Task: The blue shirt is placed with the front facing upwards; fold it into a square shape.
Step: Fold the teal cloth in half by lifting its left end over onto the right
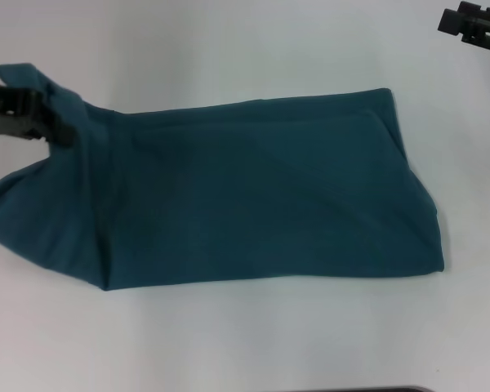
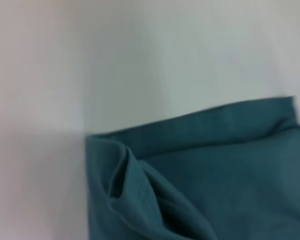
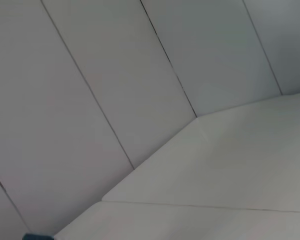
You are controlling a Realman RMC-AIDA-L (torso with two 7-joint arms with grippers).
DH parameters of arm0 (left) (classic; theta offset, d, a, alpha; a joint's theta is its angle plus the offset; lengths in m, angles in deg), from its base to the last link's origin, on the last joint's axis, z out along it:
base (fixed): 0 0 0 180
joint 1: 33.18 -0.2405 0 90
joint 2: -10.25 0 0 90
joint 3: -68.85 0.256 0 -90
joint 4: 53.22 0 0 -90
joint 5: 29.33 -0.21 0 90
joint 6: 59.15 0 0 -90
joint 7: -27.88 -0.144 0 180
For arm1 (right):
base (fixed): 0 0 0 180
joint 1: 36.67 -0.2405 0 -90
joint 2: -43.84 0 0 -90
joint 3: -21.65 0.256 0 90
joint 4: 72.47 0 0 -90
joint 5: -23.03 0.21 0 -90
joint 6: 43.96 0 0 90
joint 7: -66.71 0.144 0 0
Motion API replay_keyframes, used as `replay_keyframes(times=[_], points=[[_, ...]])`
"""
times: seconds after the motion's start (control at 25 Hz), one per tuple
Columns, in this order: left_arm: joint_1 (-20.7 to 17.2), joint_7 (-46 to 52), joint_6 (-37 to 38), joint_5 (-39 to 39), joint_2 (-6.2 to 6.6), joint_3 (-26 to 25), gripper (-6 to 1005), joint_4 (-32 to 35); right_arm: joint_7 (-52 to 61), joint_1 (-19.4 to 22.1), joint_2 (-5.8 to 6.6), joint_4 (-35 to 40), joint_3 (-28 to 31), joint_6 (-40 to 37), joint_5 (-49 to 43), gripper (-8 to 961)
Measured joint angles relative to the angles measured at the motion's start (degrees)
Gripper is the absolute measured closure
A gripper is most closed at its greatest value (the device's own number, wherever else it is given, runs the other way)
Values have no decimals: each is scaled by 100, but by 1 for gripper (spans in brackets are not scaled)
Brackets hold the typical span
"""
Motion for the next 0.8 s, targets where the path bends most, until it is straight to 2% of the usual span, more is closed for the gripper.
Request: replay_keyframes(times=[0.36,0.48,0.8], points=[[-33,350,371,578,-428,37,964,-885,-27,-5,46,-10,-1,34,3,270],[-37,459,488,708,-533,61,964,-1163,-28,-5,57,-10,-11,54,2,270],[-47,771,809,1018,-599,70,964,-1823,0,-6,78,-18,-55,67,-3,270]])
